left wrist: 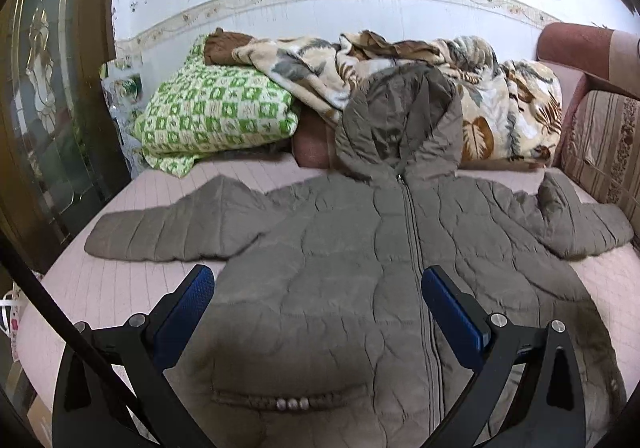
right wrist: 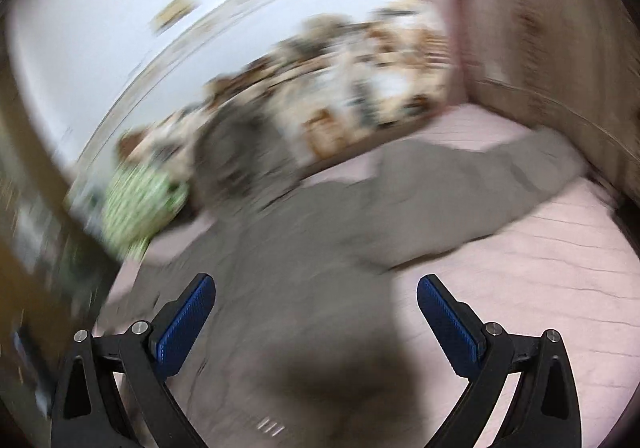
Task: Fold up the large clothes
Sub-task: 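Grasp the jacket sleeve nearest the right tool with the right tool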
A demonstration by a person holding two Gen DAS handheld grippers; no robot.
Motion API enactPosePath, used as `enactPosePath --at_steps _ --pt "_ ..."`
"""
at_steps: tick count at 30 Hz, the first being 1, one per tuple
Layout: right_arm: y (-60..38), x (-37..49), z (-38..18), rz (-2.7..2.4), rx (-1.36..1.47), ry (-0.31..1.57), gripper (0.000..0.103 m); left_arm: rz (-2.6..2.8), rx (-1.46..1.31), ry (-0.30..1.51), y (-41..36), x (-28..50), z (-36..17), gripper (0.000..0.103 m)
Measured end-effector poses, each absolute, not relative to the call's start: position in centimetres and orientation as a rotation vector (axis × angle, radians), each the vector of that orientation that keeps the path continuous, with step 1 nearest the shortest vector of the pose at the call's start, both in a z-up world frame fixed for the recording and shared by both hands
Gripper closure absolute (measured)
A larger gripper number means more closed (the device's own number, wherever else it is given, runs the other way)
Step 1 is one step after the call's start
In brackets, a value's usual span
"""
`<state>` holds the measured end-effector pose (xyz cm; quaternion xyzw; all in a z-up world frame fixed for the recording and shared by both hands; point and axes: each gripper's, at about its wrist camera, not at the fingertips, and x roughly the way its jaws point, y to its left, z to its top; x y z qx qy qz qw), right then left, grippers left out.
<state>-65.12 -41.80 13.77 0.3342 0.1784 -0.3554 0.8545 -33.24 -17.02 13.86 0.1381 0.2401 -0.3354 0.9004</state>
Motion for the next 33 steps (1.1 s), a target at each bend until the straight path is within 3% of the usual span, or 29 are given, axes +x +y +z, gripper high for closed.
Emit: enactPosePath --at_steps 3,6,10,15,29,30,31,32,33 --pt "-47.2 -69.0 13.4 -0.877 0.798 0.31 0.001 -0.698 0.285 0.499 -17.5 -32.5 14.1 0.0" --pt "-51.6 -72.1 12.4 -0.984 0.89 0.256 0.011 -0.704 0.283 0.514 -17.7 -32.1 14.1 0.0" --pt "-57.2 -75.3 10.0 -1.066 1.013 0.197 0.033 -0.719 0.291 0.535 -17.8 -31.8 13.6 0.0" --pt "-61.4 -77.4 6.3 -1.139 1.11 0.181 0.043 -0.737 0.34 0.545 -18.7 -32.1 12.3 0.0" --pt "-69.5 -78.1 0.0 -1.253 1.139 0.135 0.043 -0.761 0.397 0.572 -19.8 -32.5 10.2 0.0" --pt "-69.8 -78.0 0.0 -1.251 1.132 0.122 0.046 -0.761 0.398 0.578 -19.9 -32.4 10.1 0.0" --pt "-69.8 -78.0 0.1 -1.241 1.125 0.091 0.079 -0.761 0.395 0.588 -20.1 -32.2 10.0 0.0" --pt "-69.9 -77.9 -0.1 -1.209 1.14 0.073 0.089 -0.761 0.39 0.595 -20.1 -32.1 10.0 0.0" --pt "-69.8 -77.5 -0.2 -1.195 1.154 0.07 0.089 -0.76 0.387 0.596 -20.2 -32.1 10.1 0.0"
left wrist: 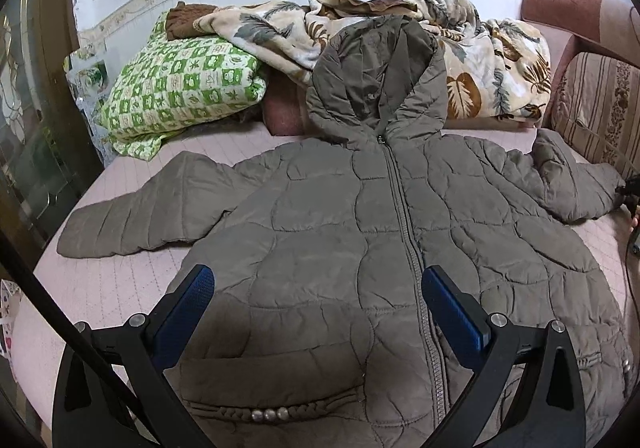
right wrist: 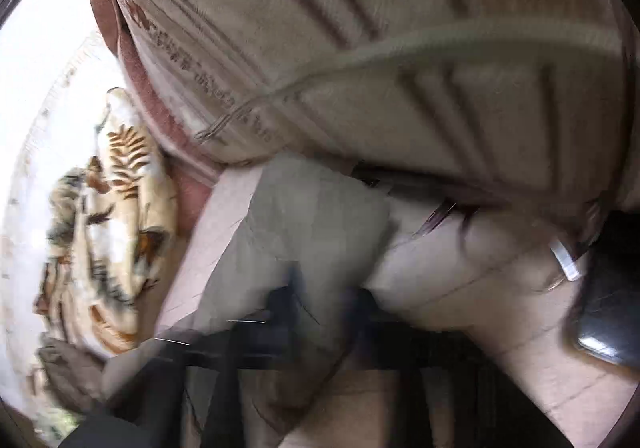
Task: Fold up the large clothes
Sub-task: 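Grasp the jacket sleeve nearest the right tool with the right tool, then lift the sleeve with the right tool and fold it across the jacket body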
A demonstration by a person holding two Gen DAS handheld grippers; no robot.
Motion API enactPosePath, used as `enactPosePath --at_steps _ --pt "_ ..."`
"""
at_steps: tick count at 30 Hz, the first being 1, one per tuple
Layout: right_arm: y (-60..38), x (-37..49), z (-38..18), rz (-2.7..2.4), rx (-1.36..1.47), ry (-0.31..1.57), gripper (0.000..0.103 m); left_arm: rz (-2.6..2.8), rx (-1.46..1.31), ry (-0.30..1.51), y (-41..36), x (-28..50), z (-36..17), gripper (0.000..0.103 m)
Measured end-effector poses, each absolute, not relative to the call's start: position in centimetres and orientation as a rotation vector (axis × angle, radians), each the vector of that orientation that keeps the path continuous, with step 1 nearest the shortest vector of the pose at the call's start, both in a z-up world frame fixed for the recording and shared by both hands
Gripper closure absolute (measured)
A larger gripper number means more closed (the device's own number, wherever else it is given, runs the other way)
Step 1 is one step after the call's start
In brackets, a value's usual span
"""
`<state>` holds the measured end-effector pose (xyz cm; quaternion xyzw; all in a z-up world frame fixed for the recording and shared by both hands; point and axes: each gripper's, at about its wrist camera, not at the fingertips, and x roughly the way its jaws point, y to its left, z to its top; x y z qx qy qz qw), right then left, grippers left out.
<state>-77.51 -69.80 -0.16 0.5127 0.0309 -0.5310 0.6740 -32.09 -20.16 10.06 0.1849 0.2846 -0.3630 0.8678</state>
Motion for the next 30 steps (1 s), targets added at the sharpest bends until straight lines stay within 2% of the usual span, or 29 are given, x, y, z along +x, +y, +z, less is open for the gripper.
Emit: enactPosePath --at_steps 4,14,18,24,30 --pt "-68.1 -76.2 3.4 -1.207 1.035 0.036 0.091 -0.759 0.379 0.577 -19.7 -32.4 10.5 0.0" --pt "-58.2 -70.1 21.4 -1.05 0.649 -0.08 0.092 -0.737 0.308 0.561 -17.5 -31.7 12.3 0.0" --pt "-52.5 -65.1 25.9 -0.905 0.531 -0.081 0.091 -0.727 0.303 0.554 -17.1 -31.6 12.5 0.0" --pt "-45.3 -55.1 26.5 -0.666 0.436 0.038 0.092 -0.698 0.283 0.555 -15.8 -30.8 12.7 0.0" --pt "-39.5 -44.0 21.7 -0.556 0.287 0.266 0.092 -0.668 0.265 0.587 -14.6 -29.4 12.4 0.0"
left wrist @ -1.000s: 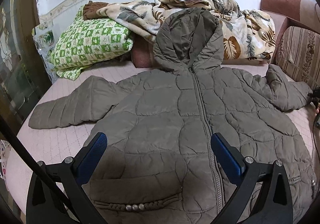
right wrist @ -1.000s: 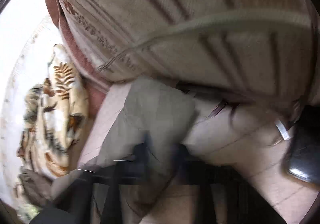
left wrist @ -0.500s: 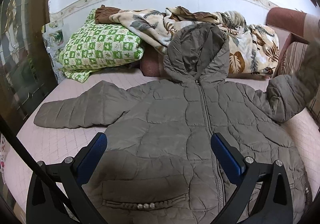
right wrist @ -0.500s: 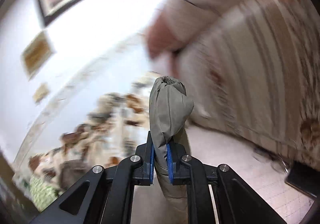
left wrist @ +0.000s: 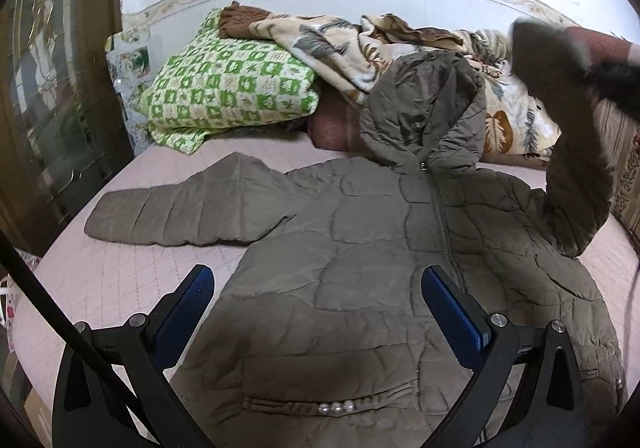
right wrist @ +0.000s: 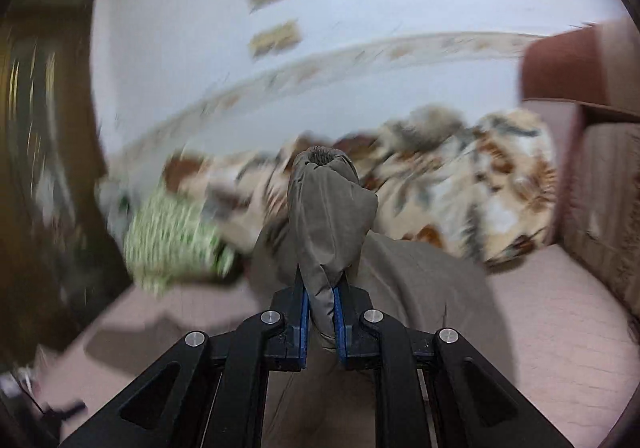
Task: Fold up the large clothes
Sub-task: 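Lift the sleeve with the right tool and fold it across the jacket body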
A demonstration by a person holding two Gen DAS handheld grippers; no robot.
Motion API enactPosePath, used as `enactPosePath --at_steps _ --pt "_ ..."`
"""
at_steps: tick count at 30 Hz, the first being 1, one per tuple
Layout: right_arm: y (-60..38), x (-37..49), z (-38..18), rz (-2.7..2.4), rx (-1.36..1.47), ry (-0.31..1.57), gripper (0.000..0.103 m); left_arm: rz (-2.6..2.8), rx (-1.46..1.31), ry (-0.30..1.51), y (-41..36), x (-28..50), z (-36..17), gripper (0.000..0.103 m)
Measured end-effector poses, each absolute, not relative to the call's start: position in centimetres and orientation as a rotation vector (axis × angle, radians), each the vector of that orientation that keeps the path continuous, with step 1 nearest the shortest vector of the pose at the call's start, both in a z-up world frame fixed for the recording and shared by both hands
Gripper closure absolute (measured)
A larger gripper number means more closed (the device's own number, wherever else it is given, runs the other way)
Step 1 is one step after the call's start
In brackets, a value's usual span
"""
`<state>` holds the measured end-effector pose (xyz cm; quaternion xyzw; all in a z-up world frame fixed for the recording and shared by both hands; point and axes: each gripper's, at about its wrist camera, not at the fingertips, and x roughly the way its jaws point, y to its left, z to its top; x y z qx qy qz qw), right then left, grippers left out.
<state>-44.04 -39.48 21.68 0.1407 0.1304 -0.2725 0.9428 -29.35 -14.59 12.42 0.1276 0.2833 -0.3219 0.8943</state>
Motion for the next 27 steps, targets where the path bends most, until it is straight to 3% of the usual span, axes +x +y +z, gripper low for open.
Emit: enactPosePath --at_steps 12,14,16,18,21,25,27 --pt "-32.3 -31.0 7.4 -0.321 0.24 0.63 0.092 -0.648 0.254 0.639 -14.0 -27.7 11.6 0.0" --pt "-32.4 -30.4 5.4 -0.311 0.255 0.676 0.088 -0.649 0.255 0.643 -14.1 -27.6 11.4 0.0" --pt "-32.9 -29.8 4.2 -0.265 0.306 0.724 0.069 -0.648 0.255 0.646 -14.1 -27.5 11.3 0.0" --pt "-33.1 -30.1 4.2 -0.196 0.364 0.73 0.061 -0.649 0.251 0.652 -14.2 -27.5 11.3 0.0" --pt "-33.7 -31.4 6.7 -0.118 0.401 0.651 0.057 -0.653 0.246 0.654 -14.4 -27.6 11.3 0.0" --pt "-36.5 -34.4 10.5 -0.253 0.382 0.529 0.04 -0.653 0.258 0.648 -14.5 -27.7 11.3 0.0" --pt "-38.8 -35.9 11.1 -0.335 0.395 0.512 0.04 -0.65 0.265 0.649 -14.6 -27.6 11.2 0.0"
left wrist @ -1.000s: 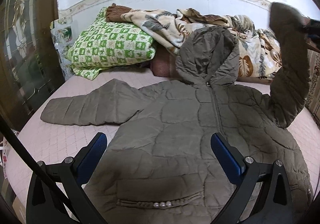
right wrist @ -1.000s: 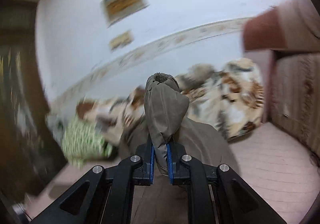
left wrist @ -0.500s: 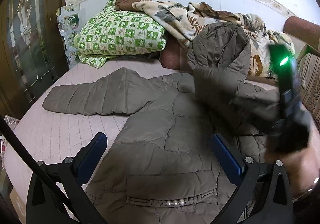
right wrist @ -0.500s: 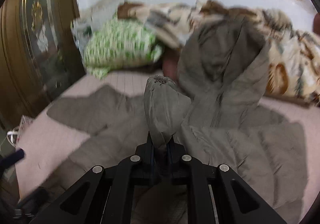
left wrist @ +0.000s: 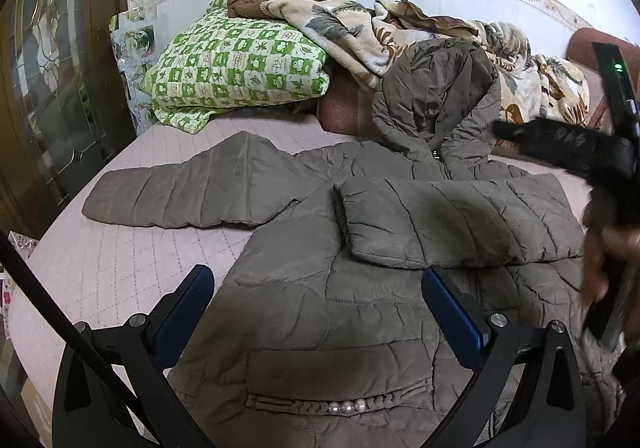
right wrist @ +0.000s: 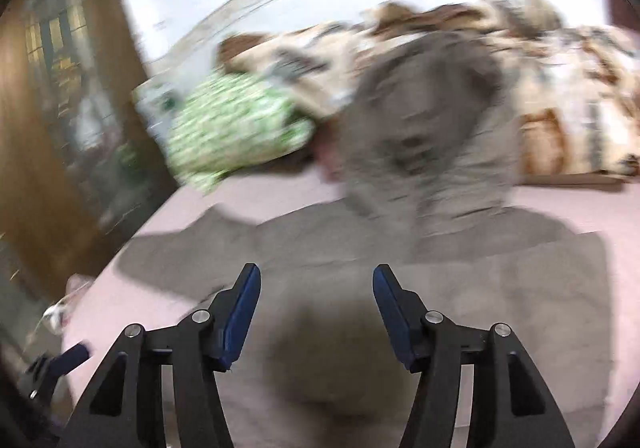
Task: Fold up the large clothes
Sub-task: 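Lift the sleeve with the right tool and fold it across the jacket body, then open the right tool to release the folded sleeve and withdraw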
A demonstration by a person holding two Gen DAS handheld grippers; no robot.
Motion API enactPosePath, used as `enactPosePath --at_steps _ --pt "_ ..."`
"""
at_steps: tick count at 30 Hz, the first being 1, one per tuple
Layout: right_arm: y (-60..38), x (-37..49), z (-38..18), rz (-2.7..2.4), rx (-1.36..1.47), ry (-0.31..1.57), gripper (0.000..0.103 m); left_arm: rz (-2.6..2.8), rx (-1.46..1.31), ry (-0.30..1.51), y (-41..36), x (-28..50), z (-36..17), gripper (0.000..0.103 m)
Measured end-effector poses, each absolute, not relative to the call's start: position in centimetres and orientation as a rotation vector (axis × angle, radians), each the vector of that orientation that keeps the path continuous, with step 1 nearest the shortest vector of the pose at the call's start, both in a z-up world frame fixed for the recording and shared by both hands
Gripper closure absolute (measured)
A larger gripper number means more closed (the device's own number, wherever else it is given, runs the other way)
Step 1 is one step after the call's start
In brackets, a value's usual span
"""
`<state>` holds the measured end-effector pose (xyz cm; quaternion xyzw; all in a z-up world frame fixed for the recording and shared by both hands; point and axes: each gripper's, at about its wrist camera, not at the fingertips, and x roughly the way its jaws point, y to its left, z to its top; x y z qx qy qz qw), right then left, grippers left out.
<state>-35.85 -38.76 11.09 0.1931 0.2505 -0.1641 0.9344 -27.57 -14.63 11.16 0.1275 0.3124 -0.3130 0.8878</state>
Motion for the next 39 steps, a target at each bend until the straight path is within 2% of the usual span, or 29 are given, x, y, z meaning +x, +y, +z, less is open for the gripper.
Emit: enactPosePath --at_steps 9,14,16,23,27,34,39 --pt "-48.8 -42.7 9.4 -0.706 0.587 0.572 0.041 -0.716 0.294 0.762 -19.2 -25.3 9.3 0.0" --pt "-50.2 -44.7 7.0 -0.787 0.602 0.661 0.054 -0.717 0.357 0.777 -23.5 -24.7 7.6 0.0" --pt "-50.6 -44.5 6.0 -0.792 0.605 0.694 0.063 -0.675 0.395 0.774 -24.9 -23.7 6.8 0.0" --pt "-51.2 -43.4 1.4 -0.765 0.614 0.833 0.064 -0.615 0.429 0.965 -26.9 -19.2 2.3 0.0" --pt "-51.0 -42.6 0.9 -0.773 0.569 0.879 0.064 -0.619 0.414 0.947 -26.7 -19.5 3.3 0.0" --pt "-45.3 -41.1 6.7 -0.708 0.385 0.745 0.065 -0.642 0.307 0.815 -24.2 -20.3 8.5 0.0" --pt "-40.3 -37.4 5.9 -0.513 0.317 0.776 0.065 -0.639 0.283 0.809 -22.9 -19.4 9.3 0.0"
